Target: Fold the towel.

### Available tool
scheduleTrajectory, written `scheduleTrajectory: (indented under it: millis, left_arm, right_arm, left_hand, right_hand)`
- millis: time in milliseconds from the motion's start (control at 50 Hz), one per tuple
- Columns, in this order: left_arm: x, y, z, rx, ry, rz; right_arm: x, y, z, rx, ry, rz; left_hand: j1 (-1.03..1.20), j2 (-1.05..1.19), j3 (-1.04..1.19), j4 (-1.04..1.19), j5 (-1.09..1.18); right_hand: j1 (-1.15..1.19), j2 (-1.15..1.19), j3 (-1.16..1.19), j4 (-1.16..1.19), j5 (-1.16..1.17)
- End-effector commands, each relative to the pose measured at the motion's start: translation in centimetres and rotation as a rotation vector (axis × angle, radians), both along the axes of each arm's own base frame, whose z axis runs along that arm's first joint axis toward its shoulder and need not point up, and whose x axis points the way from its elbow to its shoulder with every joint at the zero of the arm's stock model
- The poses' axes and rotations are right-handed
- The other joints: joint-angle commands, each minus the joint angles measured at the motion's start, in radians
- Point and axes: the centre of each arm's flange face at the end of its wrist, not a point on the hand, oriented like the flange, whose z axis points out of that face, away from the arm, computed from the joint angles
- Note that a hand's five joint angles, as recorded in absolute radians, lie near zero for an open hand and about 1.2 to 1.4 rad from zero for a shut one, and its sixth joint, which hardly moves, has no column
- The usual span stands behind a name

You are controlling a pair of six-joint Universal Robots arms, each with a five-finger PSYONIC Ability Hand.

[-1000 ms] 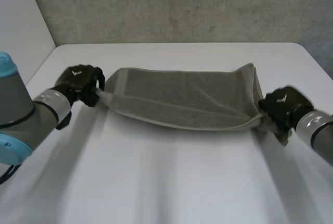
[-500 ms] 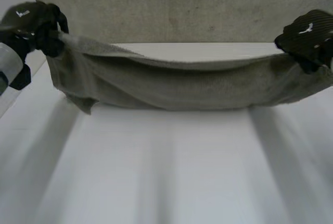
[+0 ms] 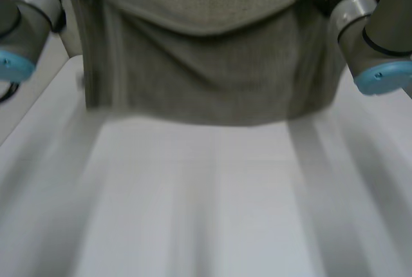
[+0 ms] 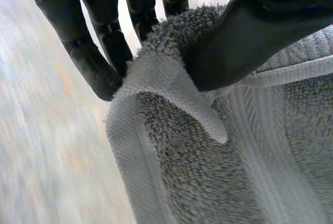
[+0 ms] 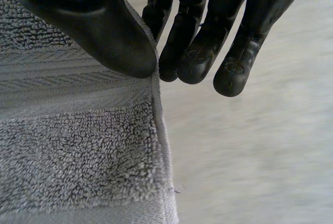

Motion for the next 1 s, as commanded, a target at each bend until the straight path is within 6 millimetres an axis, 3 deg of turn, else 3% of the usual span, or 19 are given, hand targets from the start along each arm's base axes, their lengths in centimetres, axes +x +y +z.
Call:
scheduleTrajectory:
  millis: [20, 80, 120, 140, 180, 200, 240, 260, 280, 300, 340, 360, 400, 420, 460, 520, 640, 840, 1000]
  left_arm:
    - [0.5, 0.6, 4.7, -0.108, 0.257, -0.131]
    - [0.4, 0.4, 3.8, -0.07, 0.25, -0.128]
    - [0.1, 0.0, 0.5, 0.039, 0.196, -0.114]
    - [0.1, -0.1, 0.5, 0.04, 0.195, -0.114]
    - [-0.2, -0.3, -3.3, 0.14, 0.116, -0.103]
    - [-0.2, -0.3, -3.3, 0.14, 0.116, -0.103]
    - [-0.3, 0.0, -7.8, 0.251, 0.023, -0.095]
    - [-0.3, 0.0, -7.9, 0.252, 0.023, -0.095]
    - [-0.3, 0.3, -10.1, 0.302, -0.025, -0.091]
    - [-0.3, 0.3, -10.1, 0.302, -0.025, -0.091]
    - [-0.3, 1.1, -13.7, 0.366, -0.121, -0.089]
    - [-0.3, 1.1, -13.8, 0.366, -0.122, -0.089]
    - [0.0, 2.2, -16.9, 0.422, -0.202, -0.082]
    - [0.1, 2.2, -16.9, 0.423, -0.202, -0.082]
    - [1.1, 3.1, -19.1, 0.481, -0.253, -0.062]
    - [2.1, 4.3, -19.5, 0.514, -0.274, -0.046]
    - [3.2, 6.4, -19.2, 0.553, -0.275, -0.062]
    - [5.8, 11.8, -15.5, 0.536, -0.247, -0.128]
    - [6.2, 12.7, -15.5, 0.55, -0.246, -0.108]
  right_arm:
    - [-0.9, 2.3, 4.4, -0.099, -0.179, 0.092]
    - [-1.0, 2.3, 3.4, -0.05, -0.178, 0.106]
    - [-0.9, 2.6, 0.6, 0.084, -0.129, 0.125]
    - [-0.9, 2.6, 0.6, 0.085, -0.128, 0.125]
    - [-0.8, 3.4, -1.9, 0.23, -0.078, 0.149]
    - [-0.8, 3.4, -2.0, 0.231, -0.077, 0.149]
    - [-0.8, 4.3, -4.5, 0.37, -0.032, 0.175]
    - [-0.8, 4.3, -4.5, 0.37, -0.032, 0.175]
    - [-0.8, 4.9, -5.8, 0.44, -0.011, 0.193]
    - [-0.8, 4.9, -5.8, 0.441, -0.011, 0.193]
    - [-0.9, 6.1, -8.7, 0.568, 0.036, 0.217]
    - [-0.9, 6.1, -8.7, 0.568, 0.036, 0.217]
    - [-1.3, 7.4, -11.5, 0.671, 0.097, 0.209]
    - [-1.3, 7.4, -11.6, 0.672, 0.097, 0.209]
    - [-2.0, 8.7, -13.6, 0.734, 0.163, 0.187]
    - [-2.4, 9.3, -14.2, 0.758, 0.183, 0.179]
    - [-6.0, 11.3, -11.4, 0.749, 0.148, 0.098]
    - [-9.6, 15.2, -6.1, 0.725, 0.102, 0.033]
    - [-9.5, 15.0, -4.9, 0.726, 0.105, 0.068]
  left_hand:
    - [-0.053, -0.096, -0.153, -0.132, -0.27]
    - [-0.053, -0.096, -0.153, -0.132, -0.27]
    - [-0.053, -0.096, -0.153, -0.132, -0.27]
    - [-0.053, -0.096, -0.153, -0.132, -0.27]
    - [-0.053, -0.096, -0.153, -0.132, -0.27]
    - [-0.053, -0.096, -0.153, -0.132, -0.27]
    - [-0.053, -0.096, -0.153, -0.132, -0.27]
    - [-0.053, -0.096, -0.153, -0.132, -0.27]
    - [-0.053, -0.096, -0.153, -0.132, -0.27]
    - [-0.053, -0.096, -0.153, -0.132, -0.27]
    - [-0.053, -0.096, -0.153, -0.132, -0.27]
    - [-0.053, -0.096, -0.153, -0.132, -0.27]
    - [-0.053, -0.096, -0.153, -0.132, -0.27]
    - [-0.053, -0.096, -0.153, -0.132, -0.27]
    - [-0.053, -0.096, -0.153, -0.132, -0.27]
    - [-0.053, -0.096, -0.153, -0.132, -0.27]
    - [-0.053, -0.096, -0.153, -0.132, -0.27]
    - [-0.053, -0.096, -0.153, -0.132, -0.27]
    - [-0.053, -0.096, -0.153, -0.132, -0.27]
  right_hand:
    - [0.061, 0.074, 0.06, 0.059, 0.051]
    - [0.061, 0.074, 0.06, 0.059, 0.051]
    - [0.061, 0.074, 0.06, 0.059, 0.051]
    - [0.061, 0.074, 0.06, 0.059, 0.051]
    - [0.061, 0.074, 0.06, 0.059, 0.051]
    - [0.061, 0.074, 0.06, 0.059, 0.051]
    - [0.061, 0.074, 0.06, 0.059, 0.051]
    - [0.061, 0.074, 0.06, 0.059, 0.051]
    - [0.061, 0.074, 0.06, 0.059, 0.051]
    - [0.061, 0.074, 0.06, 0.059, 0.051]
    - [0.061, 0.074, 0.06, 0.059, 0.051]
    - [0.061, 0.074, 0.06, 0.059, 0.051]
    - [0.061, 0.074, 0.06, 0.059, 0.051]
    - [0.061, 0.074, 0.06, 0.059, 0.051]
    - [0.061, 0.074, 0.06, 0.059, 0.051]
    - [0.061, 0.074, 0.06, 0.059, 0.051]
    - [0.061, 0.074, 0.06, 0.059, 0.051]
    - [0.061, 0.074, 0.06, 0.059, 0.051]
    - [0.061, 0.074, 0.06, 0.059, 0.051]
